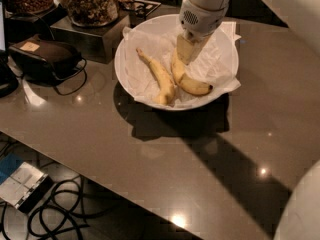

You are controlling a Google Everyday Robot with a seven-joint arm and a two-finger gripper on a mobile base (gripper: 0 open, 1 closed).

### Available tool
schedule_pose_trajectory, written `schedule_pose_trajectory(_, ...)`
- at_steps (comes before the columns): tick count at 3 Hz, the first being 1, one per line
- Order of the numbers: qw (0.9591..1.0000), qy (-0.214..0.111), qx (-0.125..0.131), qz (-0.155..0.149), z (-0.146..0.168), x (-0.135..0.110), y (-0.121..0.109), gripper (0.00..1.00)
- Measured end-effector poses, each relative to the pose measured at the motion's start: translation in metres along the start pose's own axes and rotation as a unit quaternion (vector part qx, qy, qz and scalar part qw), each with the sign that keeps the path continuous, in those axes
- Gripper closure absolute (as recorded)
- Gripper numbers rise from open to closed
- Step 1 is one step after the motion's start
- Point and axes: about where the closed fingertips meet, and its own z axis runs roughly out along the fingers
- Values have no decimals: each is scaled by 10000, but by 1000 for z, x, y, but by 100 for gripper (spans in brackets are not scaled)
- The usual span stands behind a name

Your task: Pick banana from white bowl

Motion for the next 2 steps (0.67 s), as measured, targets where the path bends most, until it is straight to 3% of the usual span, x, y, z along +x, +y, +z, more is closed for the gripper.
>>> schedule_pose_trajectory(1, 9999, 106, -80, -37, 10, -2, 2, 64)
schedule_pose_trajectory(2, 9996, 177, -184, -102, 17, -2, 6, 47)
